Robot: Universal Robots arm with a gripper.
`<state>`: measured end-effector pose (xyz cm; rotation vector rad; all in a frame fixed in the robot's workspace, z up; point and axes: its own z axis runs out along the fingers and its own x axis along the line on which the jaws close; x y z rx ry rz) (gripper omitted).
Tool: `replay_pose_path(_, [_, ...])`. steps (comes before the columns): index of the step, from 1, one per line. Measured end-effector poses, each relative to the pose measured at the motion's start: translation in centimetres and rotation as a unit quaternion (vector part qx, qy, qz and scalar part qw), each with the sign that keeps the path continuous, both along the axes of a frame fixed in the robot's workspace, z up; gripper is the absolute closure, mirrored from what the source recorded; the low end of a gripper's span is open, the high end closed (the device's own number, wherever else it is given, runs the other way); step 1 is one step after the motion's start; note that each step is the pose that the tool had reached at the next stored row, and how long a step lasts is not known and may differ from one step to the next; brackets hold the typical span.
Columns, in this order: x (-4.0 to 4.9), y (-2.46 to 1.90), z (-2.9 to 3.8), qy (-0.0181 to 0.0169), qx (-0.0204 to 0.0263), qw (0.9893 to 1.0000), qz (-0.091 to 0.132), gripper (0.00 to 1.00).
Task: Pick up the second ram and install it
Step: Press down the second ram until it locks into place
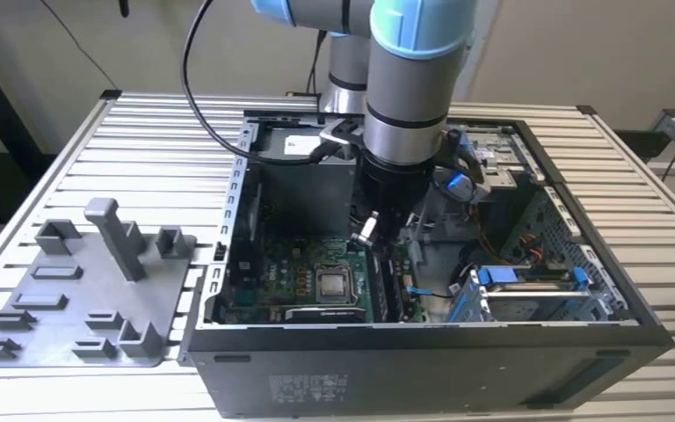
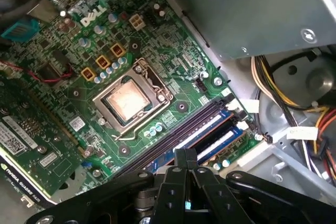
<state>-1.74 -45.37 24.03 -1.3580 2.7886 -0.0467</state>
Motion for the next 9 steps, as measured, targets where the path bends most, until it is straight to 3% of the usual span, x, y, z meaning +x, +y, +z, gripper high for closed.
replay_pose_path(5, [-0.1,0.01,-0.13,0.0,0.0001,0.9993,0.039,0.89])
replay_pose_path(9, [-0.11,0.01,-0.15,0.0,0.0001,0.9972,0.075,0.89])
